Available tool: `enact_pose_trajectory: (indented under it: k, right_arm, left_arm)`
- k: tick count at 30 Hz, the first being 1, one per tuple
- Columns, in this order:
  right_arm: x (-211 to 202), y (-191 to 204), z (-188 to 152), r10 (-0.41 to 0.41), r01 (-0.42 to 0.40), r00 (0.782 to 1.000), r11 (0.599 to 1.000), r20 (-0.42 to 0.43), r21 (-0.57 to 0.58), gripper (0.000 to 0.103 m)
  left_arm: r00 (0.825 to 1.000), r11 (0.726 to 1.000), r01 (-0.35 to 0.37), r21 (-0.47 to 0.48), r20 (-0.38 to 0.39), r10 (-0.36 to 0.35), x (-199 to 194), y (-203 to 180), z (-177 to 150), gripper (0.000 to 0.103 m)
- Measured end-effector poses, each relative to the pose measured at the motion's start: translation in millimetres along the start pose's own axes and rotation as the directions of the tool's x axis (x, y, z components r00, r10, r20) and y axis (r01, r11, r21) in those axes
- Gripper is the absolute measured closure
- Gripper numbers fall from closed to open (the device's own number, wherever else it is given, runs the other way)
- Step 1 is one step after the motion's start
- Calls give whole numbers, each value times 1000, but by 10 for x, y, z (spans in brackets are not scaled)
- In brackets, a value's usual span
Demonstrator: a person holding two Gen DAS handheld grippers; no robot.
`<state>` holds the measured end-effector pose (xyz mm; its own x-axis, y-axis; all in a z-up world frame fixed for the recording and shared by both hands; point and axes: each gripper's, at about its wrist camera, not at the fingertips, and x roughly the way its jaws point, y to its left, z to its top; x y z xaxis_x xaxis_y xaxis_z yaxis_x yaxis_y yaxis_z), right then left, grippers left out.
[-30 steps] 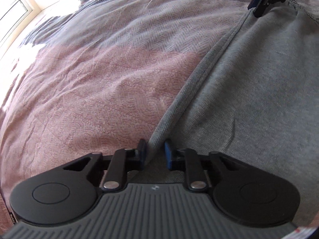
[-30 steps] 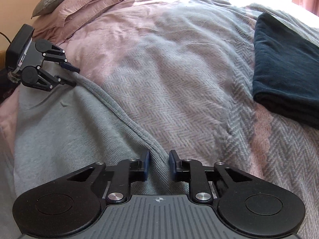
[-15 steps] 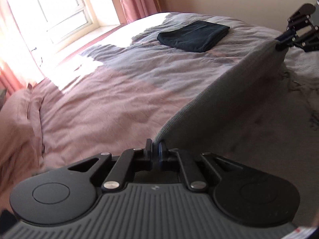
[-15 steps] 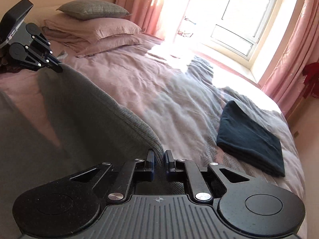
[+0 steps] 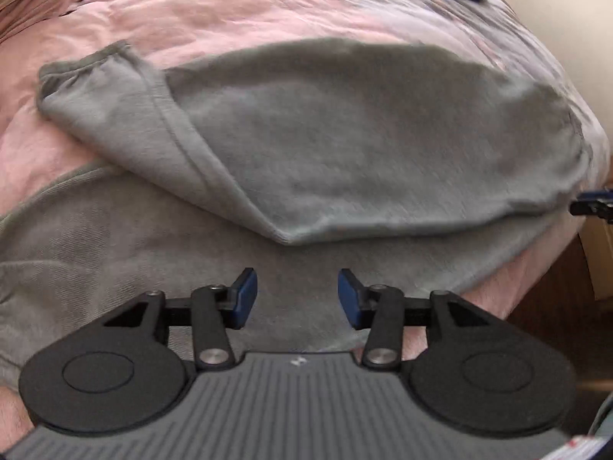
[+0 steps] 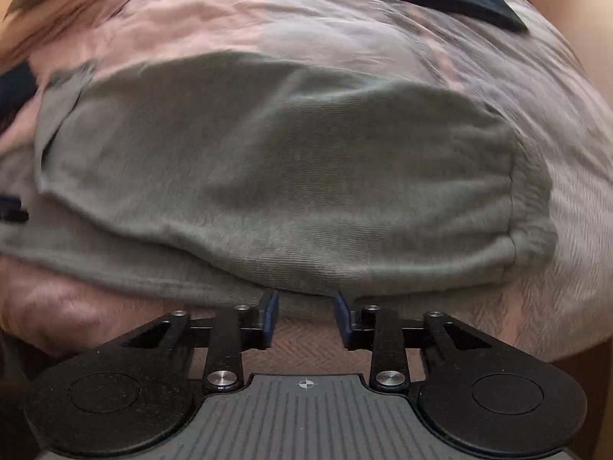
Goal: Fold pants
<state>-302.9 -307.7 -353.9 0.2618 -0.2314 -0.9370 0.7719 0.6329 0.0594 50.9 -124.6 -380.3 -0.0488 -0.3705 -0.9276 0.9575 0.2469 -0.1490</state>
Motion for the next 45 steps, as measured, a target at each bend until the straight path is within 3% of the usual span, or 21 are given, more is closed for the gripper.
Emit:
enact_pose_trajectory:
  k: [2,4,7,9,11,13,16,20,23,25,26,27,28,30,33,35,36,38,41,43,45]
  right_arm:
    - [-89,-218,-11,-3,-7,998,986,61,164,58]
    - [-166,-512,-56,-31,-24,990,927,141,374,58]
    - [-229,-1040,-265,-62,-139,963,716,261,684,58]
    - [-198,-1296,-373,-72,-233,940,575,333,785,58]
    - [-140,-1455,-390,-70,-266,933,524,352,809,58]
    - [-100,-1526,-350,-86,-268,927,527,364,806,58]
    - [-13,-1605,-322,-71,-237,946,514,316,825,65]
    - [21,-1677,-433,-21,-235,961,468,276,852,66]
    - [41,-1726,-451,0,-241,962,473,273,848,66]
    - [57,-1727,-425,7,-250,959,498,285,830,66]
    - [74,-1727,-400,4,-247,958,514,286,821,67]
    - [80,-1725,-373,-5,-230,962,530,274,816,83]
    - [70,-1713,-332,-22,-206,965,555,263,806,84]
    - [-16,-1680,-258,-46,-203,956,606,288,769,87]
    - [-296,-1630,-189,-50,-250,919,695,392,674,88]
    - [-464,-1624,-179,-35,-289,886,737,462,611,88]
    - [-498,-1630,-195,-36,-291,880,748,474,597,88]
    - [-421,-1686,-255,-1,-296,896,743,443,600,87]
    - [-98,-1780,-410,31,-253,950,664,312,704,86]
    - [66,-1840,-494,59,-258,957,614,282,746,85]
    - [86,-1880,-535,64,-303,942,578,329,758,85]
  left_arm:
    - [999,998,-28,-63,19,29,-16,95,44,61]
    - [997,989,-47,-141,46,54,-24,152,98,60]
    - [995,973,-46,-227,76,65,-56,225,102,58]
    - [993,965,-61,-255,78,84,-63,240,70,58]
    - [992,959,-79,-273,74,102,-73,229,40,57]
    - [990,954,-80,-289,85,109,-80,217,30,54]
    - [983,950,-110,-294,108,148,-81,160,69,45]
    - [963,943,-197,-268,127,237,42,122,278,41]
    - [946,935,-263,-238,127,299,205,120,521,41]
    - [926,921,-339,-193,102,363,363,104,690,43]
    - [916,913,-374,-166,87,391,436,102,755,53]
    - [906,905,-403,-137,79,415,498,94,794,68]
    - [895,896,-428,-117,78,438,529,97,813,99]
    - [889,893,-424,-151,121,443,404,153,791,100]
    - [832,862,-425,-277,257,493,-95,223,594,100]
    - [812,839,-367,-401,302,500,-447,285,329,100]
    - [818,828,-352,-437,287,499,-509,299,188,100]
    - [856,817,-329,-473,216,470,-437,279,-100,100]
    - [910,807,-330,-489,60,409,-93,236,-403,103]
    - [920,787,-317,-529,30,391,15,246,-541,103]
    - [919,770,-300,-562,47,392,6,283,-594,103]
